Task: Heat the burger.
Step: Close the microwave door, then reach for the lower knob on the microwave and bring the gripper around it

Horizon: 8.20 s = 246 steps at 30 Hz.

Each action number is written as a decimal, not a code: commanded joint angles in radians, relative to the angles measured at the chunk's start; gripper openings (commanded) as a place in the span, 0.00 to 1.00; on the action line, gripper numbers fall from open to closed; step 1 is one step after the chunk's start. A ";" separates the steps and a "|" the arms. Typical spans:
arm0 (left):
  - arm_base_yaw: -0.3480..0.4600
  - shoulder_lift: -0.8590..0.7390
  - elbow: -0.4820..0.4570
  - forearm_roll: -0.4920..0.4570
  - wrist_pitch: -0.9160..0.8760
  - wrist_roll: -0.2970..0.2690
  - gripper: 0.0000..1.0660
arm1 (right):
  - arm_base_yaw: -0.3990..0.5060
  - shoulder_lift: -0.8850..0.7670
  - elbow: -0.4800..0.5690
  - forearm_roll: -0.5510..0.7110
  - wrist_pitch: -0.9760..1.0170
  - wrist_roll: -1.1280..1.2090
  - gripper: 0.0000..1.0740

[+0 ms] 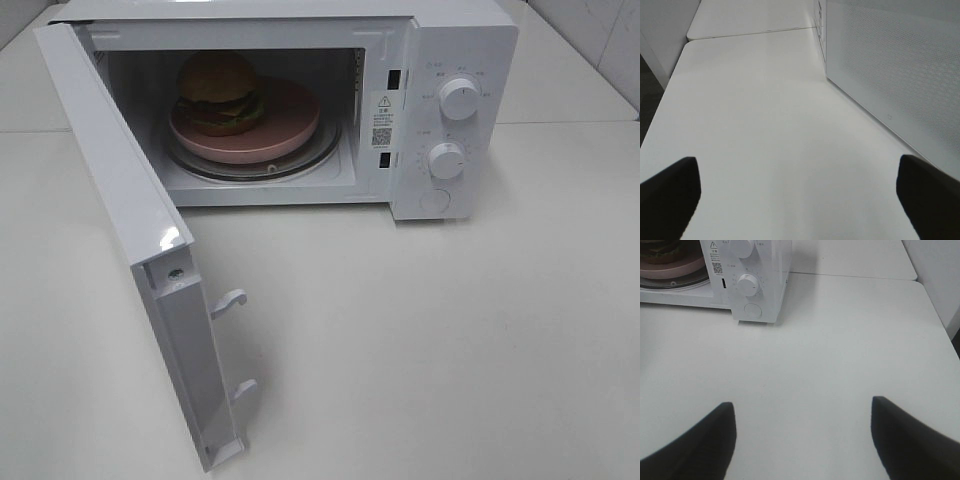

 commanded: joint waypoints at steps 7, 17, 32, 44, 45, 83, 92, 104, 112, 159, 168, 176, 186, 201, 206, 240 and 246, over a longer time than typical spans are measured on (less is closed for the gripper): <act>-0.007 -0.018 0.001 0.001 -0.004 -0.002 0.94 | 0.000 -0.027 0.003 0.003 -0.004 -0.011 0.69; -0.007 -0.018 0.001 0.001 -0.004 -0.002 0.94 | 0.000 -0.027 0.003 0.003 -0.004 -0.011 0.69; -0.007 -0.018 0.001 0.002 -0.004 -0.002 0.94 | 0.000 -0.027 0.003 0.003 -0.004 -0.011 0.69; -0.007 -0.018 0.001 0.013 -0.004 -0.008 0.94 | 0.000 -0.027 0.003 0.003 -0.004 -0.011 0.69; -0.007 -0.018 0.001 0.013 -0.004 -0.009 0.94 | 0.000 -0.027 0.003 0.003 -0.004 -0.011 0.69; -0.007 0.384 0.239 -0.213 -0.958 0.158 0.00 | 0.000 -0.027 0.003 0.003 -0.004 -0.010 0.69; -0.007 0.491 0.321 0.102 -1.168 -0.073 0.00 | 0.000 -0.027 0.003 0.003 -0.004 -0.010 0.69; -0.007 0.870 0.342 0.377 -1.542 -0.322 0.00 | 0.000 -0.027 0.003 0.003 -0.004 -0.010 0.69; -0.007 1.170 0.340 0.557 -1.906 -0.325 0.00 | 0.000 -0.027 0.003 0.003 -0.004 -0.010 0.69; -0.208 1.504 0.181 0.554 -1.980 -0.294 0.00 | 0.000 -0.027 0.003 0.003 -0.004 -0.010 0.69; -0.272 1.555 0.169 0.449 -1.985 -0.252 0.00 | 0.000 -0.027 0.003 0.003 -0.004 -0.010 0.69; -0.355 1.616 0.112 0.272 -1.986 -0.181 0.00 | 0.000 -0.027 0.003 0.002 -0.004 -0.010 0.69; -0.402 1.686 0.028 0.237 -1.988 -0.182 0.00 | 0.000 -0.027 0.003 0.002 -0.004 -0.010 0.69; -0.473 1.805 -0.113 0.019 -2.014 -0.181 0.00 | 0.000 -0.027 0.003 0.002 -0.004 -0.010 0.69; -0.499 1.842 -0.163 -0.032 -2.015 -0.144 0.00 | 0.000 -0.027 0.003 0.002 -0.004 -0.010 0.69; -0.584 2.028 -0.591 -0.229 -1.787 0.107 0.00 | 0.000 -0.027 0.003 0.002 -0.004 -0.010 0.69; -0.620 2.025 -0.592 -0.227 -1.776 0.107 0.00 | 0.000 -0.027 0.003 0.002 -0.004 -0.010 0.69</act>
